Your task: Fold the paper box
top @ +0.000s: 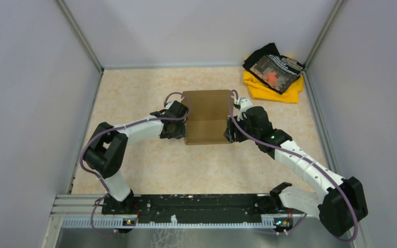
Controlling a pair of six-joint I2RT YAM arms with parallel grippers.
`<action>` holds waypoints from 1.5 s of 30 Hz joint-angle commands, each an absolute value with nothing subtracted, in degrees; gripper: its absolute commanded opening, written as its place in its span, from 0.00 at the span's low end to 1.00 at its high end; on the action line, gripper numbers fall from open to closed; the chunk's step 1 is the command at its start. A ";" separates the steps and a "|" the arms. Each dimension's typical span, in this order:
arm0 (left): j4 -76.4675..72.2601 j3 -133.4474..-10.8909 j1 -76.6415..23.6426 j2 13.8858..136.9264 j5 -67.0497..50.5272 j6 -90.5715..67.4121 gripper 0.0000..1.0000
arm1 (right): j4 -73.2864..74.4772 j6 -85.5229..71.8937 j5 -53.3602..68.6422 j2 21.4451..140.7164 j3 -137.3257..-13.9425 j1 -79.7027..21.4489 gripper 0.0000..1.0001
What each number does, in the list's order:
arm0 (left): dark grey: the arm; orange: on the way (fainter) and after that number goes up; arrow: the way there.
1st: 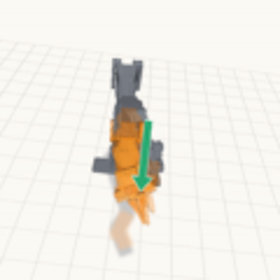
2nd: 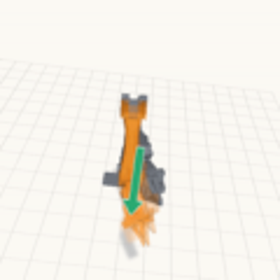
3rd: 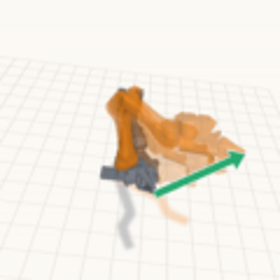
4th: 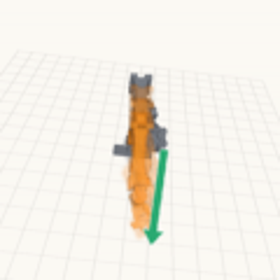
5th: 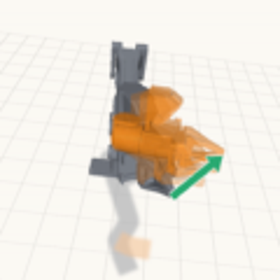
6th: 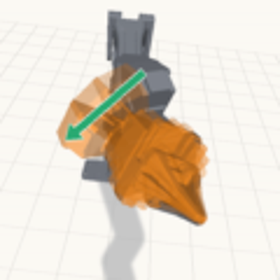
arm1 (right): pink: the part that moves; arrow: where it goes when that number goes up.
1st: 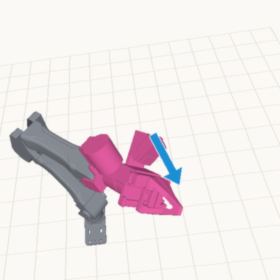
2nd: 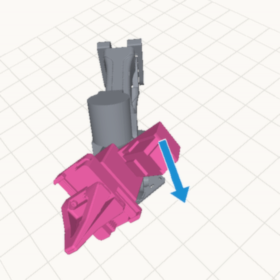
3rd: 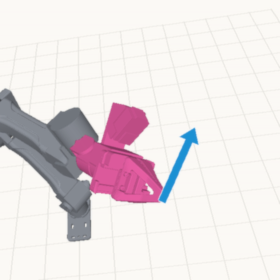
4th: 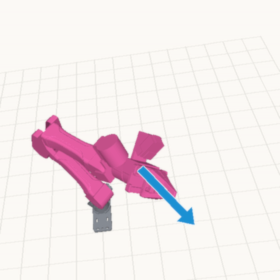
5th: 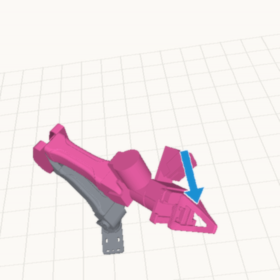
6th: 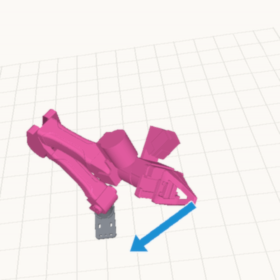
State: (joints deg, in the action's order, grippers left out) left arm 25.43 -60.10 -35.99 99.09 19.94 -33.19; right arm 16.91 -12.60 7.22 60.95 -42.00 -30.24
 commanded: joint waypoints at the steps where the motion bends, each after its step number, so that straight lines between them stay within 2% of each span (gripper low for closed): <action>1: 23.82 -61.88 -36.70 100.92 19.45 -34.19 0.72 | 14.52 -12.42 7.55 61.13 -42.54 -30.41 0.54; 17: 24.19 -62.97 -37.94 103.40 20.11 -34.41 0.70 | 14.35 -12.06 7.38 61.74 -42.71 -30.43 0.54; 45: 22.40 -64.00 -38.41 98.79 18.25 -32.95 0.76 | 13.68 -11.87 7.65 63.21 -42.81 -30.41 0.54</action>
